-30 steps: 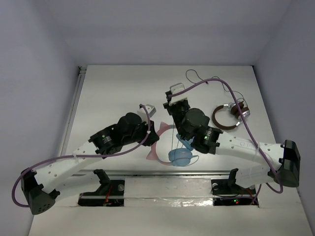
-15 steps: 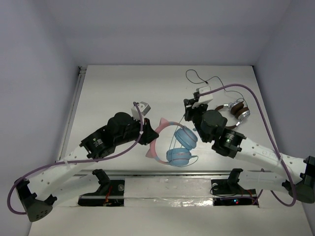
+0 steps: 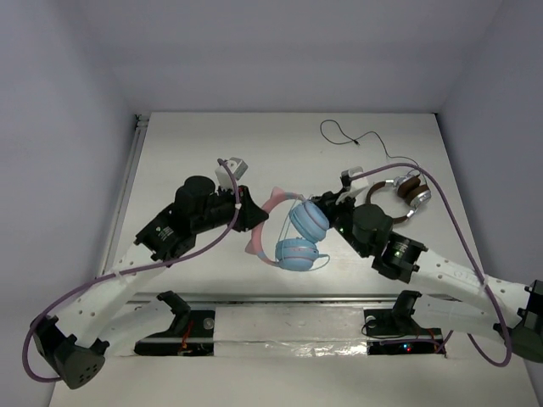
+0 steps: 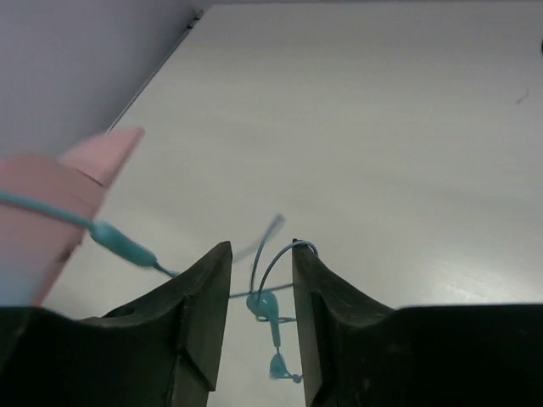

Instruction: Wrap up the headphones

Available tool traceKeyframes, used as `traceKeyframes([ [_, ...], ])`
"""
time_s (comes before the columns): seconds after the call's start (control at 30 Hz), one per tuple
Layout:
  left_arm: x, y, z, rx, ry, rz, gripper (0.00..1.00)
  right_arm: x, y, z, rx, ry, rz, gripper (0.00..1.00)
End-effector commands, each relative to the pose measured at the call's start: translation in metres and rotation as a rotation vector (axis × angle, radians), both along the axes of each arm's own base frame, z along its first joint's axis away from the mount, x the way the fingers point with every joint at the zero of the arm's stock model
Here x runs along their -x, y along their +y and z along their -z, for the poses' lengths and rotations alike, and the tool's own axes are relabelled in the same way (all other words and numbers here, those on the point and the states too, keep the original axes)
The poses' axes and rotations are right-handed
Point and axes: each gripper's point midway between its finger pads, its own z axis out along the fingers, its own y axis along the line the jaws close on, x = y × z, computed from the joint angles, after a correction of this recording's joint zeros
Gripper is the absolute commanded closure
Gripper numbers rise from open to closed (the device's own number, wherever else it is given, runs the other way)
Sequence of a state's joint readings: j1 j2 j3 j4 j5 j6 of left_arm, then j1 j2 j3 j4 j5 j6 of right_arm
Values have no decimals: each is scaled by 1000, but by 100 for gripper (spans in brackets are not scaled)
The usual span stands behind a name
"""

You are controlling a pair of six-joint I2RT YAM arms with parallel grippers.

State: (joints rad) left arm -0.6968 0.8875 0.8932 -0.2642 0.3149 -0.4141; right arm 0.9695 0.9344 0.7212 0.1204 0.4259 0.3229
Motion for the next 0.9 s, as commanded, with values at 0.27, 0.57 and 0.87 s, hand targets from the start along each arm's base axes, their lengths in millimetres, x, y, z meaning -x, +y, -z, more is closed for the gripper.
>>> traceKeyframes([
  [0.27, -50, 11, -88, 104, -155, -181, 100, 43, 12, 10, -217, 93, -194, 33],
  [0.57, -57, 11, -109, 102, -190, -197, 100, 48, -1, 36, -241, 113, -167, 100],
  [0.87, -64, 16, -123, 67, -222, -221, 100, 25, 29, 58, -190, 103, -168, 27],
])
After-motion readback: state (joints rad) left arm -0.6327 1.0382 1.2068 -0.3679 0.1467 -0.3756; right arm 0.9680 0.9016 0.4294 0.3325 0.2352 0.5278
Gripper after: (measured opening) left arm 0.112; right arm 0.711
